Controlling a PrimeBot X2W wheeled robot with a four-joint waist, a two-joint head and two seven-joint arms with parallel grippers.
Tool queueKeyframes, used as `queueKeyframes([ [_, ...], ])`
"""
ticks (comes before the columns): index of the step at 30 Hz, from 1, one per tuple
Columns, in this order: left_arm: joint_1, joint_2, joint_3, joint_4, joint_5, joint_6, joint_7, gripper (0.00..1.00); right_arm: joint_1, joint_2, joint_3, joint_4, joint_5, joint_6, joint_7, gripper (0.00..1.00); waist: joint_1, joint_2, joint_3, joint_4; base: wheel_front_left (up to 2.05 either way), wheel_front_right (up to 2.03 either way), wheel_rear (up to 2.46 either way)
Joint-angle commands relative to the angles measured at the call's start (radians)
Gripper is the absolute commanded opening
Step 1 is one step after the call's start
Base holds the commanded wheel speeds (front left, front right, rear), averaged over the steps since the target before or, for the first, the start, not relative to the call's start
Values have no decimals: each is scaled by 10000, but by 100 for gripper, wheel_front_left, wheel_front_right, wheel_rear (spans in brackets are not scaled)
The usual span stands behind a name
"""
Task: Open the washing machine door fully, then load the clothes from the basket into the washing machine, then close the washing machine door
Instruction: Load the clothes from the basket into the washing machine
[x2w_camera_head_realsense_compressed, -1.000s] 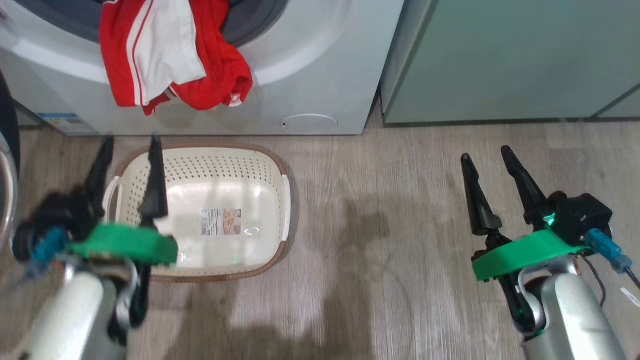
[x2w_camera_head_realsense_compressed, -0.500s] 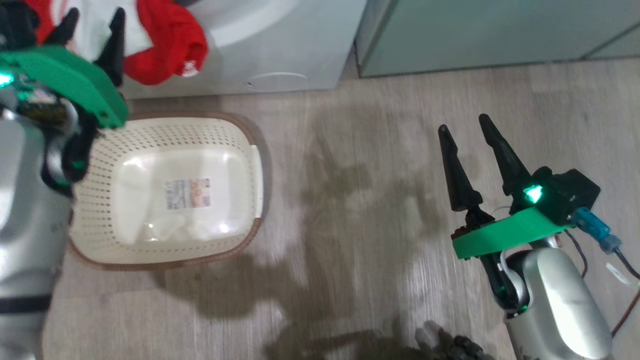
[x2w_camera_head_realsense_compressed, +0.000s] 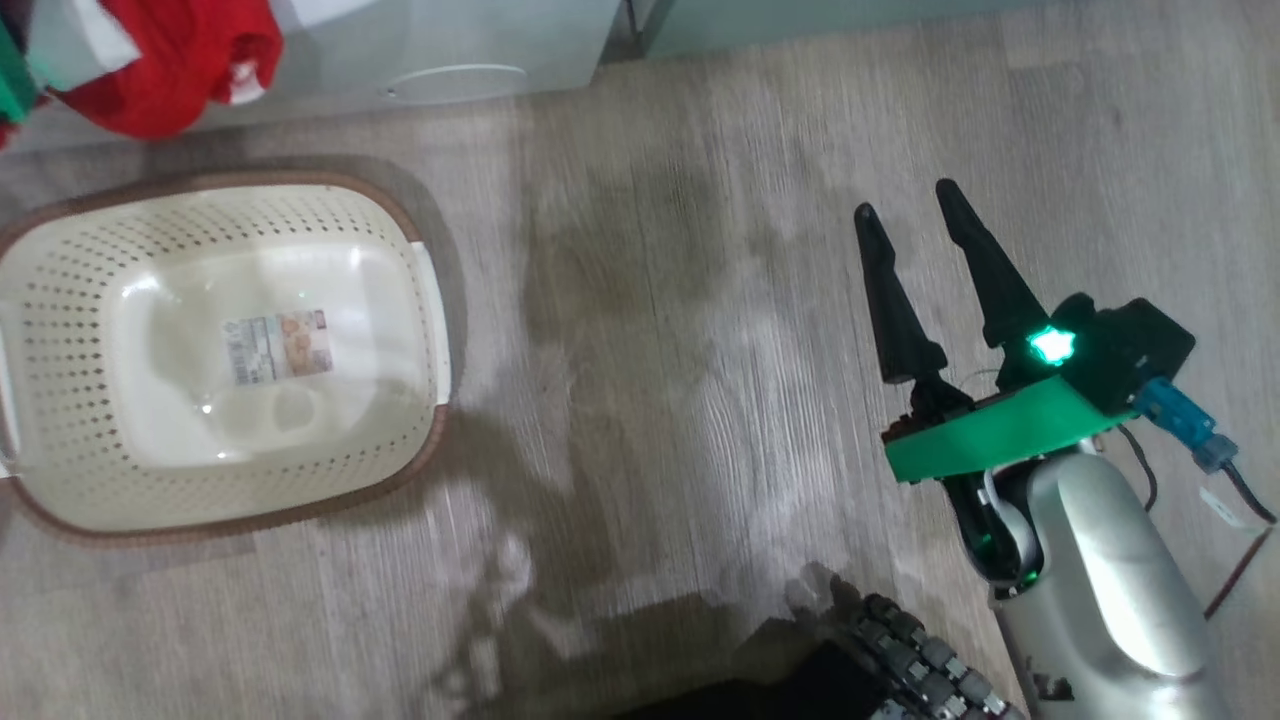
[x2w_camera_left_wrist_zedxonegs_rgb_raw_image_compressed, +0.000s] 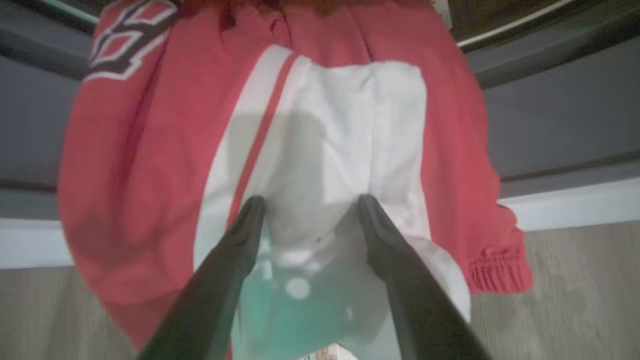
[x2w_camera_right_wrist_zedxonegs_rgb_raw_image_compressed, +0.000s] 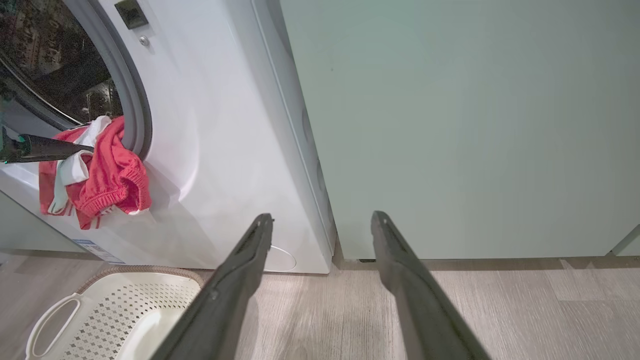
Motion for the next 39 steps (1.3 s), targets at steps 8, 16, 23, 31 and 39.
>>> queueKeyframes([
  [8, -1319, 1041, 5, 595, -50, -410, 1470, 100, -324, -14, 390, -538, 217, 0, -89, 100, -1, 0, 573, -396, 0, 0, 0],
  [16, -1778, 1252, -229, 792, -71, -136, 3015, 0, -307, -14, 397, -621, 385, 0, -90, 100, -1, 0, 687, -565, 0, 0, 0],
  [23, -2014, 1402, -383, 52, 220, -14, 2691, 0, -277, -14, 355, -862, 536, 0, -90, 100, -1, 0, 730, -578, 0, 0, 0],
  [31, -2579, 1554, -139, -380, 611, 515, 1194, 0, -254, -14, 468, -1046, 754, 0, -91, 100, -1, 0, 1002, -927, 0, 0, 0],
  [39, -3511, 1853, 73, -434, 1083, 924, -322, 0, -176, -14, 663, -1222, 1183, 0, -91, 100, -1, 0, 1588, -1486, 0, 0, 0],
])
